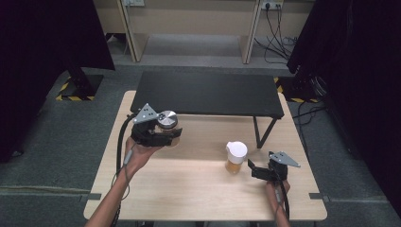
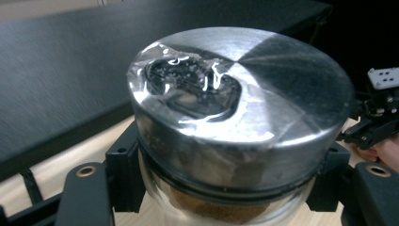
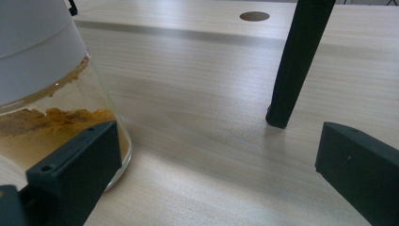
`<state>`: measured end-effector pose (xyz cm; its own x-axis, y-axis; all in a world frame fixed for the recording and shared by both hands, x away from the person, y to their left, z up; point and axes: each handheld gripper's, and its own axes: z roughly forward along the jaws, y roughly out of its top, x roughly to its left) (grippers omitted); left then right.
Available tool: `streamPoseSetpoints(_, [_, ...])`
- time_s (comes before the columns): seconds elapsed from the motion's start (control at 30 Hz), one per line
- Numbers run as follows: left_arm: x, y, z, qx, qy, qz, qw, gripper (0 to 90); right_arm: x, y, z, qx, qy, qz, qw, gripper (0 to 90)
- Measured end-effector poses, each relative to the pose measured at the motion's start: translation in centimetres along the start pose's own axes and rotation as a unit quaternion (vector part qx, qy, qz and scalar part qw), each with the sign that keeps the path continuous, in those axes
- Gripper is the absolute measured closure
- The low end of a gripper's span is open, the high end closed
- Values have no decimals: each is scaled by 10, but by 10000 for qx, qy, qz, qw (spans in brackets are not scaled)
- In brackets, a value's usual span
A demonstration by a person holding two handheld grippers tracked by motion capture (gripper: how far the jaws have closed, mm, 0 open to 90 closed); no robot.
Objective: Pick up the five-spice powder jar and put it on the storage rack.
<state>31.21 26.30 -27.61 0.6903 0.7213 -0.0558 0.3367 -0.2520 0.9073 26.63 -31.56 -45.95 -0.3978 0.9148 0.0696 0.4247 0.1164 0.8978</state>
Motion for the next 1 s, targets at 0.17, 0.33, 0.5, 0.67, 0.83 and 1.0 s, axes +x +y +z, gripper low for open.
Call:
streamPoseSetpoints(0.17, [0, 21, -2, 40, 143, 21, 9999, 309, 0, 0, 0, -5, -8, 1, 10000, 8])
streamPoseSetpoints(0.33, [1, 37, 1, -20, 330, -66, 9994, 309, 0, 0, 0, -2, -2, 3, 10000, 8])
streamPoseSetpoints(0.5, [-3, 54, 3, -10, 464, 36, 9989, 309, 0, 0, 0, -7, -7, 10, 10000, 8])
streamPoseSetpoints(0.67, [-1, 68, 9, -103, 588, -34, 9982, 309, 0, 0, 0, -4, -4, 10, 10000, 8])
streamPoseSetpoints(0.83, [0, 77, 18, -157, 825, -153, 9964, 309, -1, 0, 1, -8, 8, 31, 10000, 7])
streamPoseSetpoints(1.0, [3, 80, 28, -157, 1051, -294, 9939, 309, -1, 0, 0, -20, 8, 18, 10000, 8])
